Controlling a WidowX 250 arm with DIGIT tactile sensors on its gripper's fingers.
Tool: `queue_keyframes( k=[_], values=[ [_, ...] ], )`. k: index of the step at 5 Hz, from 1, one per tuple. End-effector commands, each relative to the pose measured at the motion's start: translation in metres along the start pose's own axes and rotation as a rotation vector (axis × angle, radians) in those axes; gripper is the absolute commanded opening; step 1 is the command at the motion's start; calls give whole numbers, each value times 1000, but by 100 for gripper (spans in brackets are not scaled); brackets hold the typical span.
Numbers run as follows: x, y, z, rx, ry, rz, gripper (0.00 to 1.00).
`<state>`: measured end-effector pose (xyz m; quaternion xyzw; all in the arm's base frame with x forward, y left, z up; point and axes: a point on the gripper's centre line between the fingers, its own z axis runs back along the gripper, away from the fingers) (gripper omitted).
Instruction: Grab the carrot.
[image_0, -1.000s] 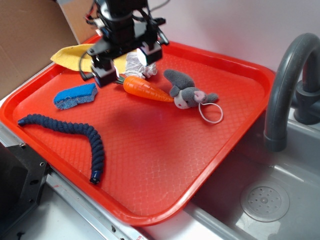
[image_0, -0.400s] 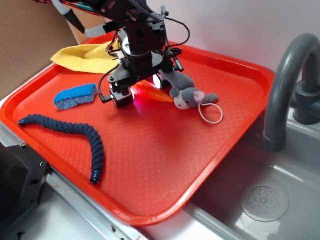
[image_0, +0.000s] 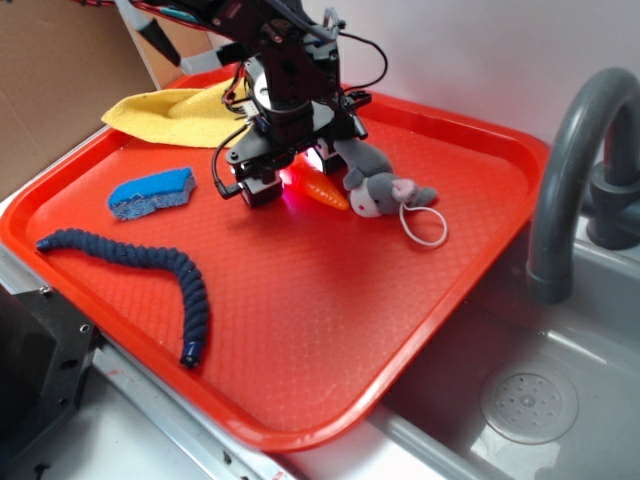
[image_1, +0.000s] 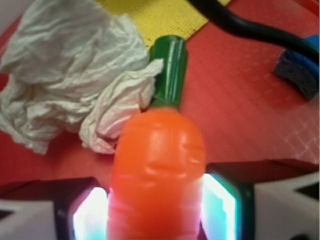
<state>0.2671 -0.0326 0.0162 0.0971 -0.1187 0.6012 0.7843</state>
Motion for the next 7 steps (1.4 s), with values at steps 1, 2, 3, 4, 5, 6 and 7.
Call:
queue_keyframes(
  k=[1, 2, 3, 4, 5, 6, 7],
  values=[
    [46, 20, 67, -86, 138, -57, 0],
    [70, 35, 104, -161, 195, -177, 0],
    [90, 44, 126, -181, 269, -420, 0],
    [100, 54, 148, -214, 266, -577, 0],
    [108, 61, 160, -225, 227, -642, 0],
    [111, 67, 168, -232, 194, -632, 0],
    [108, 66, 165, -218, 201, -629, 0]
  ],
)
